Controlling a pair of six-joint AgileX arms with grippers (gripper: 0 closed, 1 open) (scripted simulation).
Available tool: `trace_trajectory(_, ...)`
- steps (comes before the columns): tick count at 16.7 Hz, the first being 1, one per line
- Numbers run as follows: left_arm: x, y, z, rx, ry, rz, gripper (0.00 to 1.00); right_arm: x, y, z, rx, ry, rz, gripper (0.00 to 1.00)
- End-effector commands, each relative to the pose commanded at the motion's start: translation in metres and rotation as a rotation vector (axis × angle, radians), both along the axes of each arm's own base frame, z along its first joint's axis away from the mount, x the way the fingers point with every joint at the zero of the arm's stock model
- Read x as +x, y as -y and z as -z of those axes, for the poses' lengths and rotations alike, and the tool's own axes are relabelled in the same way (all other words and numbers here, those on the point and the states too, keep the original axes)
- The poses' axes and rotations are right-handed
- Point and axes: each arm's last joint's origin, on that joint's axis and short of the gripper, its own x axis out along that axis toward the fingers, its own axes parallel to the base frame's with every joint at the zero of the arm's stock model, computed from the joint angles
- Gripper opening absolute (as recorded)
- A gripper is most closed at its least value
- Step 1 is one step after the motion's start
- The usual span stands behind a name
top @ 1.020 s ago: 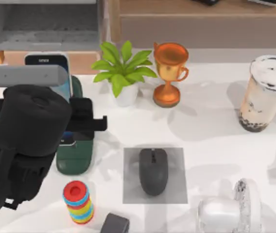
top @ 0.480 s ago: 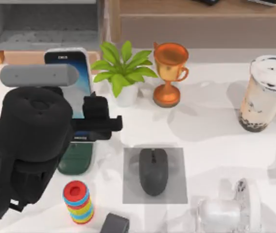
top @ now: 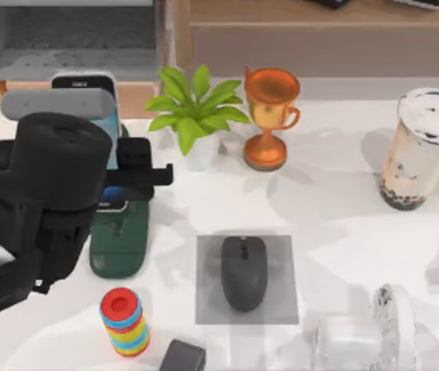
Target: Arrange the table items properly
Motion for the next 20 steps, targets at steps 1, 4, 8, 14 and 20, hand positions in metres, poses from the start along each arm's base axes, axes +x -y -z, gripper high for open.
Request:
trace_trajectory(1,0.0025,0.0008,0.0014,0.01,-0.001,0.001,0.0,0.0,0.0,0.0,0.0,0.0,0.0,1.0)
trace_trajectory(4,0.0033,0.0011,0.0018,0.014,-0.001,0.001,0.0,0.0,0.0,0.0,0.0,0.0,0.0,1.0)
trace_trajectory(8,0.0033,0.0011,0.0018,0.014,-0.001,0.001,0.15,0.0,0.0,0.0,0.0,0.0,0.0,1.0)
trace_trajectory(14,0.0033,0.0011,0.0018,0.014,-0.001,0.001,0.6,0.0,0.0,0.0,0.0,0.0,0.0,1.0)
trace_trajectory(20,0.0033,0.0011,0.0018,0.014,-0.001,0.001,1.0,0.0,0.0,0.0,0.0,0.0,0.0,1.0)
